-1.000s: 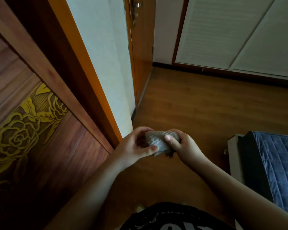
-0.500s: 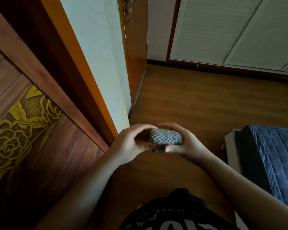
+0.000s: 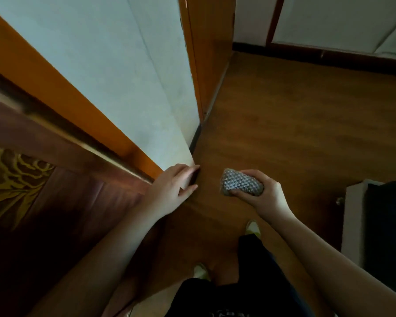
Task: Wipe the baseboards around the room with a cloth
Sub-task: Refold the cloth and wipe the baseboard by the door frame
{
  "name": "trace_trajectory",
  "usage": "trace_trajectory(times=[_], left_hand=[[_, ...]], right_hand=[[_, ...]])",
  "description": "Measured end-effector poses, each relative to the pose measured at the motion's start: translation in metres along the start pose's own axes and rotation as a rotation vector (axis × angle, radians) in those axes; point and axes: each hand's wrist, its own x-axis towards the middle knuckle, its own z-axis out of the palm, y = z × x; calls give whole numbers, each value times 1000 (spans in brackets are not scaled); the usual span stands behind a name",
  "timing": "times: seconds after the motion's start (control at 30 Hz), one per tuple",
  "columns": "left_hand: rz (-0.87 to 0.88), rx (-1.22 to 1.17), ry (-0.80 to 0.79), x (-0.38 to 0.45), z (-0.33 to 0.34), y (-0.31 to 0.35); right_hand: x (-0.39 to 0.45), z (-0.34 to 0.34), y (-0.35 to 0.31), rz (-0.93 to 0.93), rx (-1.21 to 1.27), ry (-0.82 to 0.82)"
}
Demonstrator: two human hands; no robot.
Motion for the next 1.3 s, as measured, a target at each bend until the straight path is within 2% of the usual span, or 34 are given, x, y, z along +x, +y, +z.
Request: trace_trajectory(times=[0.2,0.33,0.47,0.6,0.7,0.9,1.0,1.2,1.3], left_hand=[[-76,187,-141,40,68,-47],[-21,304,-123,40,119,-75],[81,424,-188,40,174,-119],[116,438,-273,31,247,-175],[126,454,-341,14,313,-222],[-48,403,-451,-17,459,-307],[-80,299,-531,-18,530,-340],[-182,307,-423,5,648,-400],[-142,369,-413,13,691,-425]], right_hand=[[75,-2,68,21,-86,-36],[97,9,103,-72,-205,-71],[91,35,156,-183,-314,-61],[79,83,237,-144,-300,47],[92,127,304,-167,-308,61],[147,218,437,-169,-324,61],[167,257,489,-201,-366,25],[223,326,585,-173,-392,-80],[241,356,624,-191,-411,-139]])
